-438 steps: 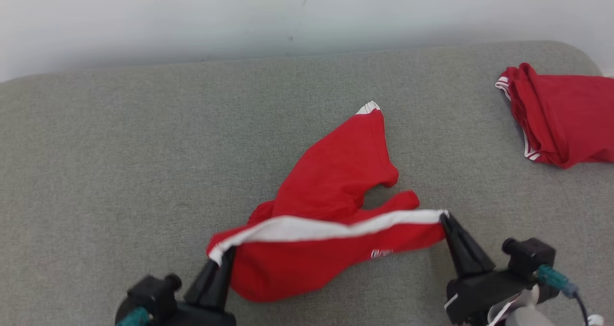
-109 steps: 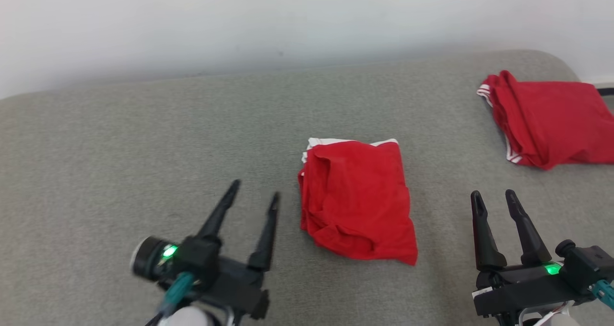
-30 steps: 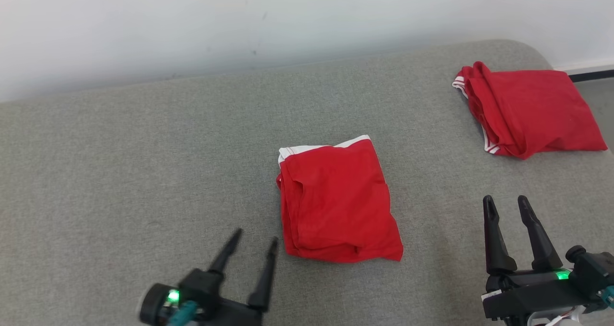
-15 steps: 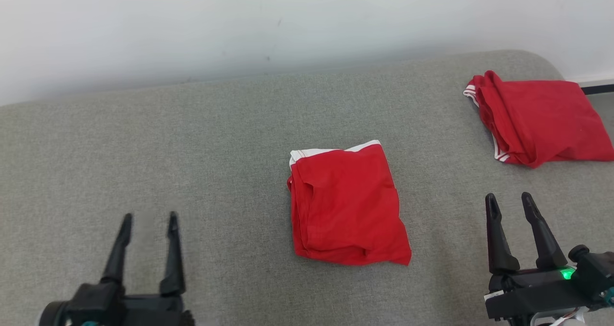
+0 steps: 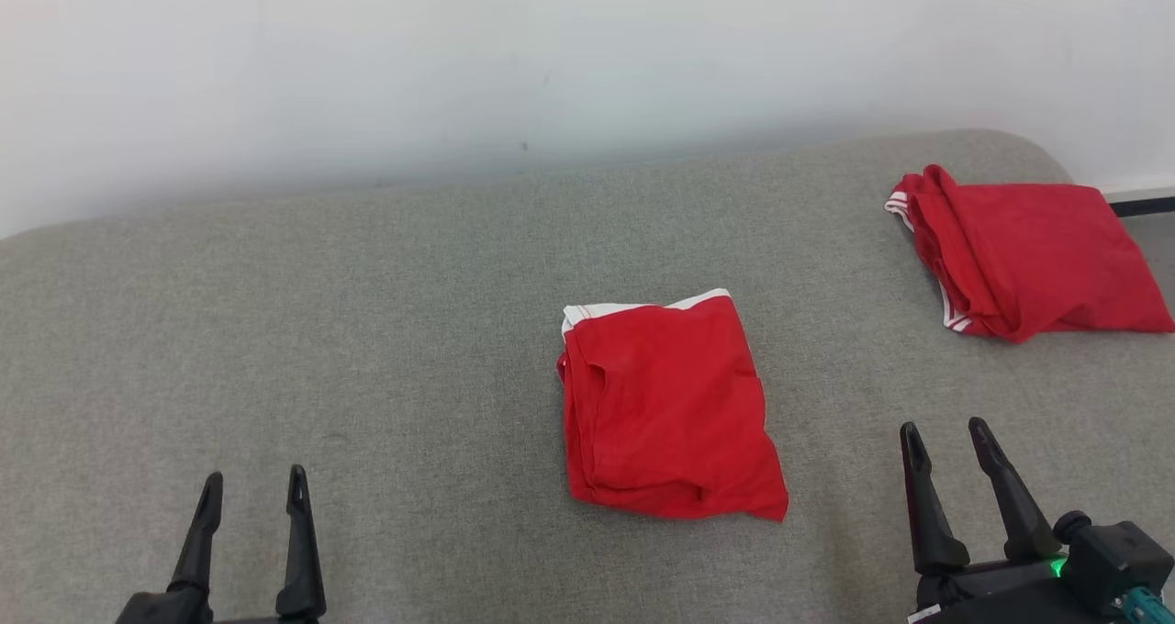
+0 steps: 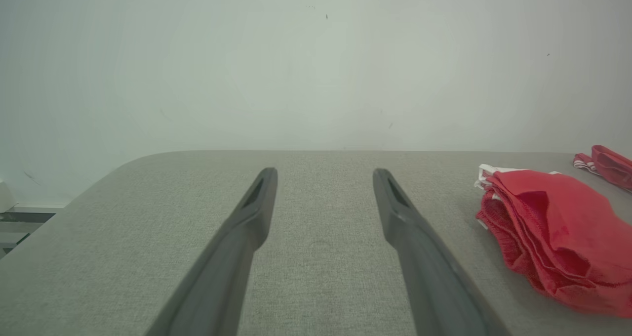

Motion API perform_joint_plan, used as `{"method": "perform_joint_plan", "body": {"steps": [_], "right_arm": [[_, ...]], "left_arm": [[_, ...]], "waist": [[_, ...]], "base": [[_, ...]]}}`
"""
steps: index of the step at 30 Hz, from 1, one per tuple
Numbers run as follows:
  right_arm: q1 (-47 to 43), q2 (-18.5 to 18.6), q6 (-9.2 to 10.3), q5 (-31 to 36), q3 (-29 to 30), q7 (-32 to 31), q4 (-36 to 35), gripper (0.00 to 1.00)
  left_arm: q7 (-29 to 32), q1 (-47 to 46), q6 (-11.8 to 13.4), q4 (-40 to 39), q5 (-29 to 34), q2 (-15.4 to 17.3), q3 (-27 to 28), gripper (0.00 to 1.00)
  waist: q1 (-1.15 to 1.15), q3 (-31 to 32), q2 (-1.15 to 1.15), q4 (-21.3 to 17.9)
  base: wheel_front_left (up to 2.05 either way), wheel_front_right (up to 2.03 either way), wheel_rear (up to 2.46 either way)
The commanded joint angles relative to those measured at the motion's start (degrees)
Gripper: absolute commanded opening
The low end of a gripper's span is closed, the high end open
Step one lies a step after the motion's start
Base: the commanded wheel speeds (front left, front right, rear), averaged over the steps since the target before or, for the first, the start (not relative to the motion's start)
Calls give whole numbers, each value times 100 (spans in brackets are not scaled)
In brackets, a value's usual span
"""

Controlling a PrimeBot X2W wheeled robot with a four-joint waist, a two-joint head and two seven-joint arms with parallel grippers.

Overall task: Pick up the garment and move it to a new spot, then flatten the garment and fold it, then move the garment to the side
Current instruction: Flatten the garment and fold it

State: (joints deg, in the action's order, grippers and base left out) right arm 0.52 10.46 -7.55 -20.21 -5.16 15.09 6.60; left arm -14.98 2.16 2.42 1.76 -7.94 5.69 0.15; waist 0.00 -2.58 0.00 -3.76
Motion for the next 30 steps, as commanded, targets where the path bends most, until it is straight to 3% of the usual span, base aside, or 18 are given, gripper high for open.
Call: {"method": "perform_joint_plan", "body": {"steps": [1, 15, 30], "right_arm": [[-72, -11, 17, 52, -20, 6, 29, 100], [-48, 14, 17, 42, -102, 6, 226, 100], [14, 29, 17, 83, -195, 6, 316, 100]], "left_arm": [[-23, 90, -49, 36, 45, -38, 47, 100], [-23, 200, -626, -3, 32, -124, 413, 100], [-23, 230, -780, 108, 190, -220, 469, 100]], "waist": [[0, 73, 0, -6], [0, 238, 0, 82], [0, 267, 0, 220]], "base": [[0, 0, 0], [0, 0, 0], [0, 0, 0]]}}
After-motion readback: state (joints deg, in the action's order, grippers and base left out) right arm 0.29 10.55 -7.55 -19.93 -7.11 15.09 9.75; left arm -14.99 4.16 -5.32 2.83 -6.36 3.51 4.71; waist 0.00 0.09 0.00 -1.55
